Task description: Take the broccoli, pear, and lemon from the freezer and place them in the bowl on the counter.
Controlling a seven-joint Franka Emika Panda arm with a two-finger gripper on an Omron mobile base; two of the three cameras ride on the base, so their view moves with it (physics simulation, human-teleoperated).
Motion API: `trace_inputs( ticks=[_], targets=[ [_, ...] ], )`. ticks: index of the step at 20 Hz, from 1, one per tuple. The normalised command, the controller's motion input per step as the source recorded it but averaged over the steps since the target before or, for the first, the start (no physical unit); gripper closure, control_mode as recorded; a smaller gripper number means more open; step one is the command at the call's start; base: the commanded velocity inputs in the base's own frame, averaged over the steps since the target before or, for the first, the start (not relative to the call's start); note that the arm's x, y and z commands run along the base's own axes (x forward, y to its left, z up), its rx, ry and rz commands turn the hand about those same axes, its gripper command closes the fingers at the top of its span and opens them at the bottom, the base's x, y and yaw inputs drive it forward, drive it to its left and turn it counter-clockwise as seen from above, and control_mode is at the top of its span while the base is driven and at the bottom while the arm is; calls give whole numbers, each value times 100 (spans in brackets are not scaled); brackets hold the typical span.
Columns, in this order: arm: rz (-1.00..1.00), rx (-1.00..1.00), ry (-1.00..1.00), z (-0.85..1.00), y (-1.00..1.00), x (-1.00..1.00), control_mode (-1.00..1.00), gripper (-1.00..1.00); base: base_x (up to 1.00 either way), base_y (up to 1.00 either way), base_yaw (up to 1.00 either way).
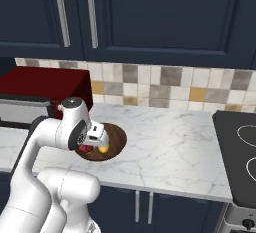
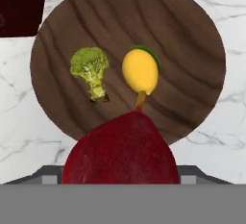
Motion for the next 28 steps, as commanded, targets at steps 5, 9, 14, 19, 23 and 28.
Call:
trace_inputs(
  ticks=[5, 9, 14, 19, 23, 28],
  targets=[
    [0, 1, 1, -39, 0, 38, -100, 100, 0, 0, 0],
    [0, 0, 2, -49, 0, 32, -100, 100, 0, 0, 0],
    [0, 0, 3, -38, 0, 25, -100, 100, 0, 0, 0],
    [0, 0, 10, -39, 0, 16, -100, 100, 0, 0, 0],
    [0, 0, 5, -31, 0, 3, -100, 100, 0, 0, 0],
    [0, 0, 0, -14, -3, -13, -100, 100, 0, 0, 0]
  ],
)
